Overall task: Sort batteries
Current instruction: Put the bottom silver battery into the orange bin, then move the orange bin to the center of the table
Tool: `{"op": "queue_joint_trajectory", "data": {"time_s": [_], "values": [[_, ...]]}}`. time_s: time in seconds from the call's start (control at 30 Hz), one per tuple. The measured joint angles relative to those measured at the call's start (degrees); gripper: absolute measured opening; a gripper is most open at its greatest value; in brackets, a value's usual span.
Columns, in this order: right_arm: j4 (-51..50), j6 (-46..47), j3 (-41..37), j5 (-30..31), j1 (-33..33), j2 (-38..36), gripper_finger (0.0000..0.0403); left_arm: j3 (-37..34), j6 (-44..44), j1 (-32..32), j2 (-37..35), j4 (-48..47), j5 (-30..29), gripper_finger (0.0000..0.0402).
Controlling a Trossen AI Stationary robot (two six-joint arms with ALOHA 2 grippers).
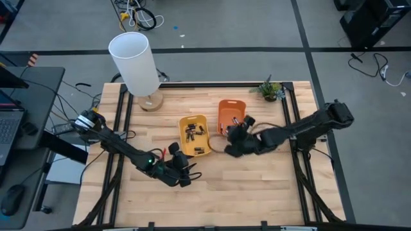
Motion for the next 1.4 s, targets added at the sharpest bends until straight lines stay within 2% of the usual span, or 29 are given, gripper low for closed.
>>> {"op": "queue_joint_trajectory", "data": {"time_s": [0.2,0.37,0.47,0.53,0.63,0.77,1.0,1.17,1.3,1.4], "values": [[0.1,-0.3,0.0,-0.6,-7.8,3.5,0.0064,0.0,0.4,0.0,0.3,0.0,0.0,0.0163],[1.4,-0.6,0.0,-4.2,-10.2,3.9,0.0125,0.0,1.4,0.0,0.3,-1.1,0.0,0.0163],[3.3,-3.6,0.0,-9.1,-9.5,3.3,0.0162,0.0,1.4,0.0,0.3,-1.7,-0.1,0.0163],[3.8,-6.7,0.0,-16.0,-8.6,2.6,0.018,0.0,1.6,0.0,0.3,-2.1,-0.7,0.0163],[4.4,-8.0,0.0,-23.9,-7.4,2.6,0.0188,0.0,3.2,0.0,0.3,-1.9,-5.4,0.0163],[2.8,-7.8,0.0,-24.7,-6.7,3.0,0.0171,0.0,7.7,1.5,0.3,-1.2,-5.8,0.0163],[2.5,-9.3,0.0,-24.7,-7.6,3.0,0.0103,0.0,3.6,8.1,0.3,-1.6,6.6,0.0163],[2.4,-9.3,0.0,-29.2,-8.1,3.0,0.0057,0.0,2.8,11.0,0.3,-2.1,10.1,0.0163],[2.4,-9.2,0.0,-30.2,-8.0,3.0,0.0029,0.0,2.8,11.8,0.3,-2.1,12.4,0.0163],[2.8,-9.1,0.0,-34.2,-8.0,3.0,0.0008,0.0,3.2,11.8,0.3,-2.1,14.4,0.0163]]}}
